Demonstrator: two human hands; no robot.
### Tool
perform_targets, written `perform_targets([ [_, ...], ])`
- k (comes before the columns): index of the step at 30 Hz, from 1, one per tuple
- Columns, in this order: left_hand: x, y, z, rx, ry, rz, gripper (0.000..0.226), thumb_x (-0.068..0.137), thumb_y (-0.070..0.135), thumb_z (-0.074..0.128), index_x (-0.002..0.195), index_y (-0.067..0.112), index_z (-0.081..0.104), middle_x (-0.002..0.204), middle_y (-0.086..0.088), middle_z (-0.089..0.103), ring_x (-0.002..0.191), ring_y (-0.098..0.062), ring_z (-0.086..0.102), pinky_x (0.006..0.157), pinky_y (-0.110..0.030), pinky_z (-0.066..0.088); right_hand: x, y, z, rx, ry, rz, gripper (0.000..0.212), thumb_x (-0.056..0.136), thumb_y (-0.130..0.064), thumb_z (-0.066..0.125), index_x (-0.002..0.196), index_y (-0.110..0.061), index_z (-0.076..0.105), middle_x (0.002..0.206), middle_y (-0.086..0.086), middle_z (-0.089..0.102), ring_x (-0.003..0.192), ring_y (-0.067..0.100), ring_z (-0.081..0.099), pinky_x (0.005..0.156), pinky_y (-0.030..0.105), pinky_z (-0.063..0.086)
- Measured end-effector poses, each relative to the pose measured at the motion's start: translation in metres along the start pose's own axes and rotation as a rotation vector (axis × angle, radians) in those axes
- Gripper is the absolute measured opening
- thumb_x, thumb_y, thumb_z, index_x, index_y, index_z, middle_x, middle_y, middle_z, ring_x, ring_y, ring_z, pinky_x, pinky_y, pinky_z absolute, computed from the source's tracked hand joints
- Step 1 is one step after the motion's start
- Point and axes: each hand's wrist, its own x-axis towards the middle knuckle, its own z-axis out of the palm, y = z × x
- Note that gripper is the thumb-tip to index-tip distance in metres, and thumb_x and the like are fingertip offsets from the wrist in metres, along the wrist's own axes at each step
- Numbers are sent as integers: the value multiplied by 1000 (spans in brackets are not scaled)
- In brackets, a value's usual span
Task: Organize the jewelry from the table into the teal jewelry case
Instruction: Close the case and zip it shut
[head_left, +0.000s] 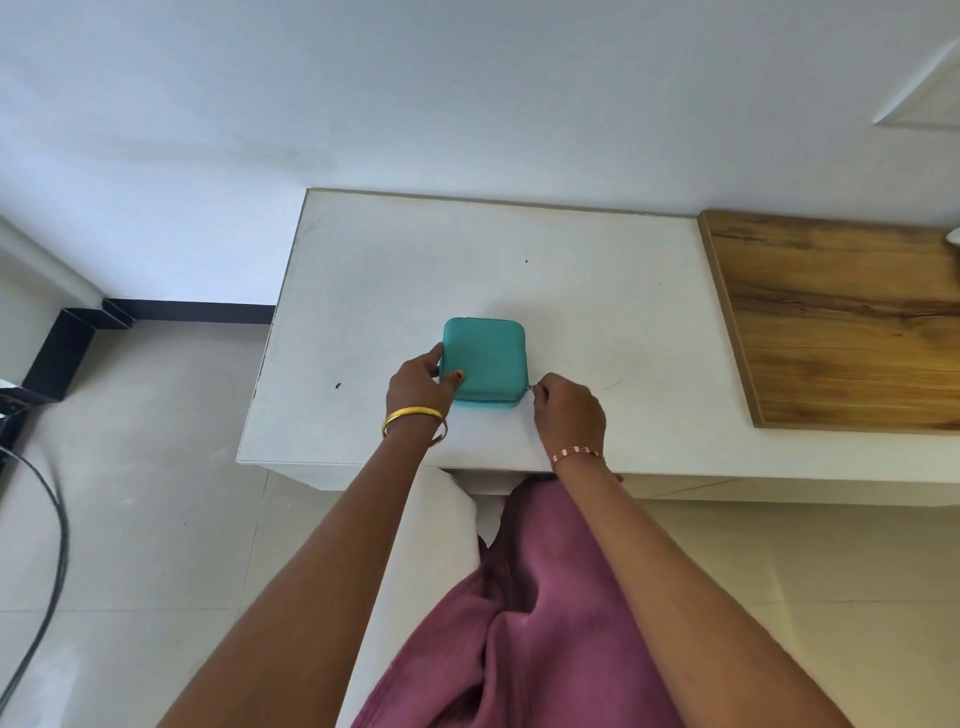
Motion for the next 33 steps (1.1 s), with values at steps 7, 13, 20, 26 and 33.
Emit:
perform_targets([
  [7, 5, 3, -2, 51, -6, -7, 50, 86, 20, 61, 134, 16, 45, 124, -9, 61, 116, -26, 54, 98, -31, 39, 48, -4, -8, -116, 65, -107, 24, 95, -15, 41, 102, -7, 63, 102, 17, 66, 94, 34, 61, 64, 28, 33],
  [13, 10, 2, 0, 68, -3, -10, 50, 85, 17, 62, 133, 15, 47, 126, -9, 60, 118, -26, 53, 99, -30, 38, 84, -20, -15, -195, -4, -272, 24, 83, -2, 43, 94, -5, 64, 98, 17, 65, 90, 34, 59, 63, 28, 31],
  [20, 12, 0, 1, 68, 15, -10, 49, 85, 17, 62, 132, 14, 48, 126, -9, 60, 119, -26, 53, 102, -31, 37, 110, -21, -18, -118, -145, -371, 22, 85, -8, 50, 95, -7, 70, 100, 17, 68, 95, 35, 59, 73, 30, 42],
  [26, 11, 0, 1, 114, -12, 4, 50, 87, 18, 60, 134, 15, 44, 128, -9, 58, 120, -26, 52, 102, -31, 37, 112, -29, -17, -125, -141, -406, 20, 83, -7, 51, 93, -7, 68, 97, 17, 67, 92, 35, 59, 73, 30, 42],
  [33, 5, -2, 7, 181, -32, 92, 47, 92, 16, 50, 137, 18, 39, 124, -14, 59, 113, -31, 53, 90, -32, 42, 31, -30, -3, 681, 91, 50, 39, 89, -18, 56, 125, -6, 52, 116, 17, 62, 106, 29, 58, 91, 30, 44],
])
